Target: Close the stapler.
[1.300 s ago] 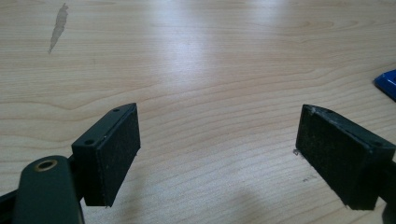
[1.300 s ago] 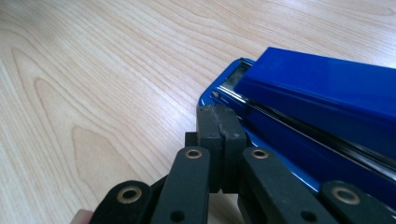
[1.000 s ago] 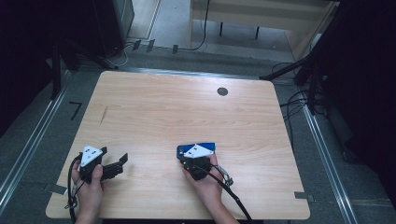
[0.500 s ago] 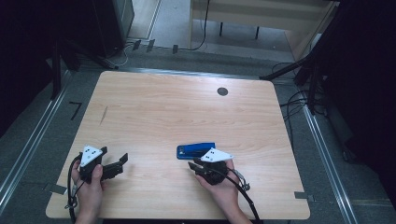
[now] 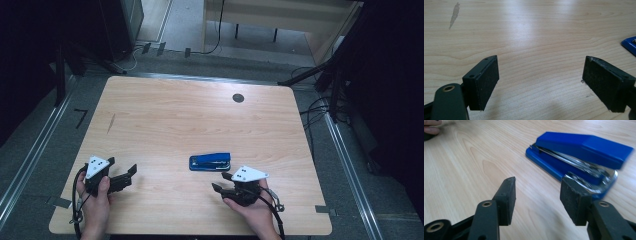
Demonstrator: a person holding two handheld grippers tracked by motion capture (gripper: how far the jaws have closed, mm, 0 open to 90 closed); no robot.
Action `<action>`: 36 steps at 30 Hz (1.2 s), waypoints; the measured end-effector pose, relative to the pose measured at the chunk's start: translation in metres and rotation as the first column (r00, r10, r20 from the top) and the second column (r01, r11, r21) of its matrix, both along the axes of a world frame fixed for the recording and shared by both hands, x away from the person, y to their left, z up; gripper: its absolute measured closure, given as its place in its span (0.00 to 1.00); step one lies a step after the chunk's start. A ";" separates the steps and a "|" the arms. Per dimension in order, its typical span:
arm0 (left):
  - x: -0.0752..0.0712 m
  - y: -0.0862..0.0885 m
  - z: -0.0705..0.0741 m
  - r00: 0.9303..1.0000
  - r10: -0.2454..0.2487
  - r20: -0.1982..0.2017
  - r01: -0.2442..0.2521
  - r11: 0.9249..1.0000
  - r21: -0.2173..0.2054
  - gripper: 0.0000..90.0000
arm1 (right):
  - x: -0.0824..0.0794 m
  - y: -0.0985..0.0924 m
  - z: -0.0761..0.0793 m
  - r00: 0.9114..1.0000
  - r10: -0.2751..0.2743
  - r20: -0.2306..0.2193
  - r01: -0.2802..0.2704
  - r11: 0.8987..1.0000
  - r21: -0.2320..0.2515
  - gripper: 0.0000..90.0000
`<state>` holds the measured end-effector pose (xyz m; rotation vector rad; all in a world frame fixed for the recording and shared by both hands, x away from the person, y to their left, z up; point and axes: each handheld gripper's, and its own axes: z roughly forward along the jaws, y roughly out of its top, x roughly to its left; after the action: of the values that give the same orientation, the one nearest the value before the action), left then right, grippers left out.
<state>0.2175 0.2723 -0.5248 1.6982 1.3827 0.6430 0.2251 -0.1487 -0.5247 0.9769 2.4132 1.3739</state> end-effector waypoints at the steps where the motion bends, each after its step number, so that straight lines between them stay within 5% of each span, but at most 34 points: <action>1: 0.000 0.000 0.000 1.000 0.000 0.000 0.000 1.000 0.001 0.16 | -0.001 -0.003 0.000 1.000 0.000 -0.002 0.000 1.000 0.000 0.51; 19: 0.000 0.000 0.000 1.000 0.001 0.003 -0.001 1.000 -0.002 0.16 | -0.012 -0.061 0.001 0.996 -0.090 -0.001 0.090 0.996 0.029 0.46; 36: -0.001 0.000 0.000 1.000 0.000 0.002 0.000 1.000 -0.002 0.16 | -0.011 -0.103 0.006 0.982 -0.188 0.001 0.187 0.978 0.093 0.37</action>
<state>0.2168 0.2725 -0.5249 1.6950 1.3817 0.6429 0.2142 -0.2518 -0.5186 1.1841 2.2017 1.4293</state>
